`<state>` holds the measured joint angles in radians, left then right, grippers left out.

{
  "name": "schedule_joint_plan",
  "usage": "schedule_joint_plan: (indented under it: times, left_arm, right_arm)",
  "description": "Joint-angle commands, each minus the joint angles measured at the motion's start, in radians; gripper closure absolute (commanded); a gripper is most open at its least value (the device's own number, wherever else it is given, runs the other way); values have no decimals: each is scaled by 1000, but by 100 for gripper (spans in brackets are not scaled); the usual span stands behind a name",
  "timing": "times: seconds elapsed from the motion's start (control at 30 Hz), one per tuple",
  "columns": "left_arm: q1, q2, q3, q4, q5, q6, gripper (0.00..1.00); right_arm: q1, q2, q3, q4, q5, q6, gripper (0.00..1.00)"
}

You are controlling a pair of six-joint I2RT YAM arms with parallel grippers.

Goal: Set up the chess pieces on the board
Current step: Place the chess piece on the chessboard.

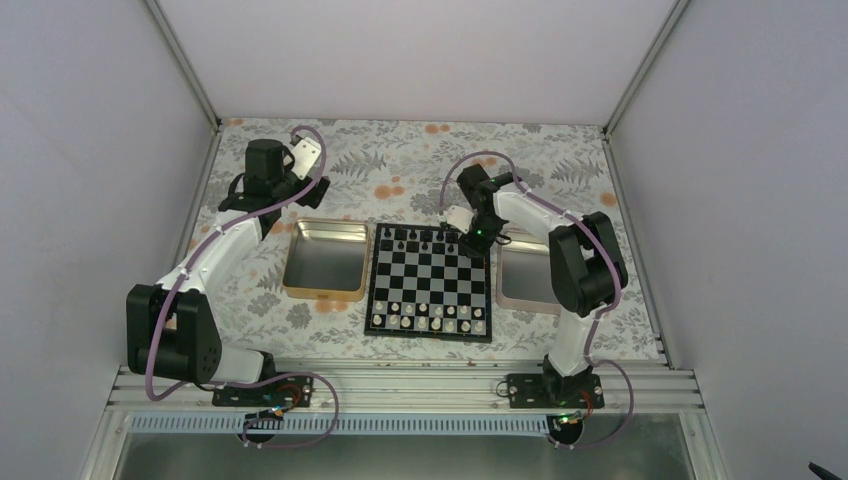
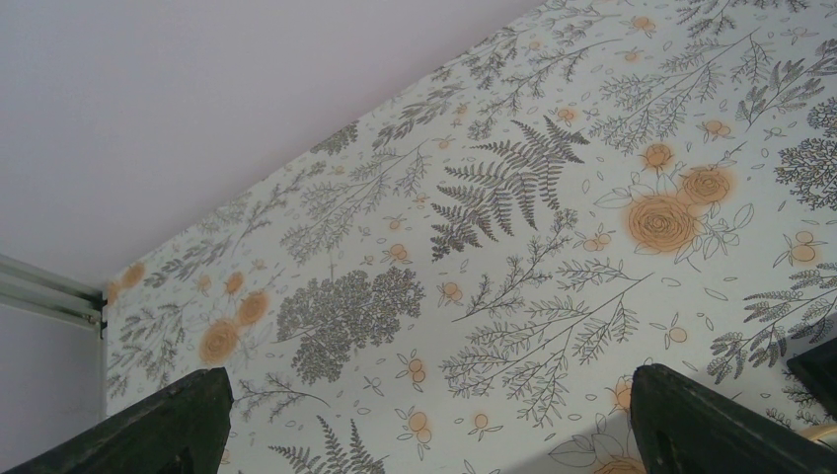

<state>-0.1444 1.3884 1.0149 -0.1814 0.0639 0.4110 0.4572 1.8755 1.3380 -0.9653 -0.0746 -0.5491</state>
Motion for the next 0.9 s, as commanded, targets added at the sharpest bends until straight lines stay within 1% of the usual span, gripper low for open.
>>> schedule_joint_plan:
  times: [0.0,0.33,0.6,0.87]
  left_arm:
    - [-4,-7,1,8,13,8,0]
    - [-5,-4,1,8,13,8,0]
    - [-5,-4,2,8,14,8,0]
    - [-4,-2,0,8,13,8,0]
  right_arm:
    - [5,2,0,-18,-1,-5,91]
    - [4,-17,-24,-41,14,-6,96]
    - [0,-37,-47,-43,35,-1,96]
    - [-40,-31,-28,-29,73,2,95]
